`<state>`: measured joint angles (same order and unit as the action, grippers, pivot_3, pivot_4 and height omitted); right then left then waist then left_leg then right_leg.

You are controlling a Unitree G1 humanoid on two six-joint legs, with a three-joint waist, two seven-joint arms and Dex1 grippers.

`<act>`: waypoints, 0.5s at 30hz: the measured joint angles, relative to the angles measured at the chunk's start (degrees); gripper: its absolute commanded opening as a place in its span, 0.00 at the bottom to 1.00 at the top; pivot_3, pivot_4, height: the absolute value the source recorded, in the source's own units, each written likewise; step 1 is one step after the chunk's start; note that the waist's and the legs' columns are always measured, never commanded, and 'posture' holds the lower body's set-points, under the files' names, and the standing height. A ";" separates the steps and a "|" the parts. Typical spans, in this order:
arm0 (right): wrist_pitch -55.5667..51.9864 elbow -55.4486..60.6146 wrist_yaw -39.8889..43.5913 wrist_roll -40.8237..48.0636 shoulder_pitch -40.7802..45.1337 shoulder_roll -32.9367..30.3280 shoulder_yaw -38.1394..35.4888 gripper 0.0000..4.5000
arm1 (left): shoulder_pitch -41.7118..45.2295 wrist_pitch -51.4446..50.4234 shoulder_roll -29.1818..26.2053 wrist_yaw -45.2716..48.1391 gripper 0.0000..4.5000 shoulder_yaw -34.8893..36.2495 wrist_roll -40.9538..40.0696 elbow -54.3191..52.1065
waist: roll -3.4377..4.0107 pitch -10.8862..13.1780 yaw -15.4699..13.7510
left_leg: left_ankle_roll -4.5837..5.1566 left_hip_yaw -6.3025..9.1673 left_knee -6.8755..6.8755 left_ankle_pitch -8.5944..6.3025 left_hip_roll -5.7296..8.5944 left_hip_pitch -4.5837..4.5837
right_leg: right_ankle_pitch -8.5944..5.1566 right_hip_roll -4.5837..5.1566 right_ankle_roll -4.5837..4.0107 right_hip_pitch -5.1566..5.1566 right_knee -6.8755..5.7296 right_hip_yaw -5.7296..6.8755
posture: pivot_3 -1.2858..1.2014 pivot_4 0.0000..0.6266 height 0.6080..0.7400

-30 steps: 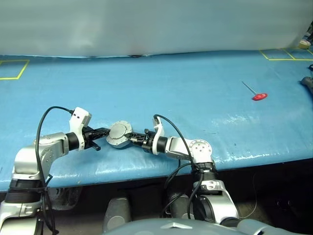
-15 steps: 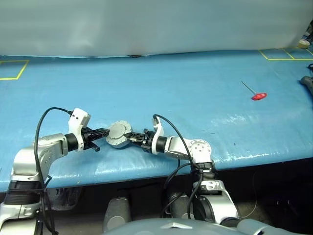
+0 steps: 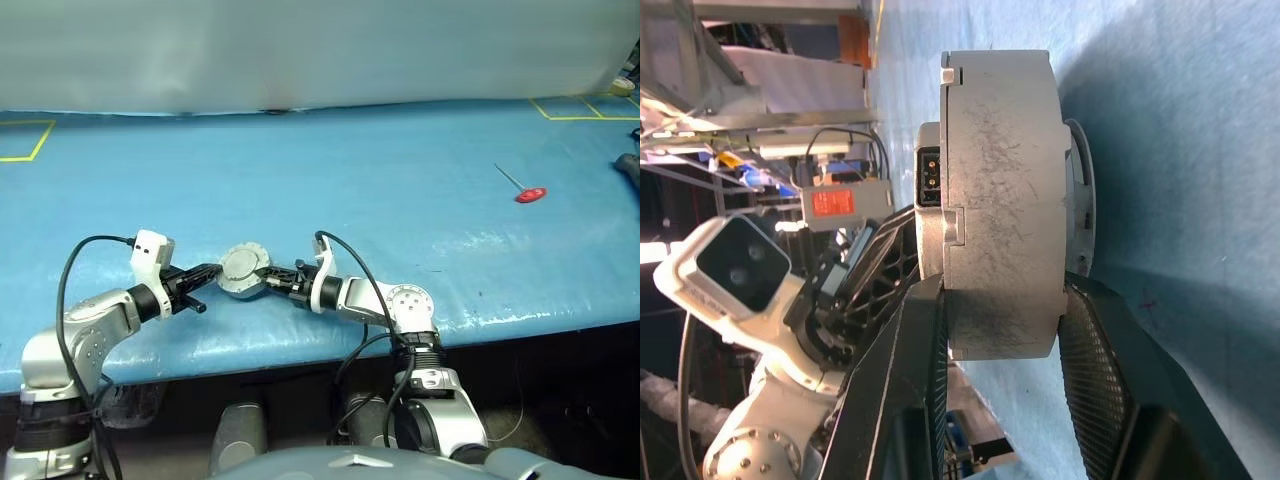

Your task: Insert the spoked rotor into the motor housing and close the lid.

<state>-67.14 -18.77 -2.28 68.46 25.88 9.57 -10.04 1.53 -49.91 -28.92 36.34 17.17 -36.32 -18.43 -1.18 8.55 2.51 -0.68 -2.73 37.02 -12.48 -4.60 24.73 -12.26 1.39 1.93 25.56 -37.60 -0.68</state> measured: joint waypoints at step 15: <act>5.75 2.98 -3.84 5.03 -0.05 -0.11 -6.08 0.27 | -17.59 5.73 31.84 -23.77 0.13 6.43 -29.29 -17.24 | -0.08 0.02 -0.28 | 0.11 -0.01 0.15 -0.07 0.09 0.33 | 0.35 0.00 0.52 -0.13 0.72 -0.06 | 0.52 0.24 1.00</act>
<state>-61.39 -15.79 -6.11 73.50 25.83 9.46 -16.12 -16.06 -44.18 2.91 12.56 23.60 -65.61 -35.67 -1.27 8.58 2.22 -0.57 -2.74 37.17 -12.55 -4.51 25.06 -11.91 1.39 2.45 25.43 -36.88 -0.74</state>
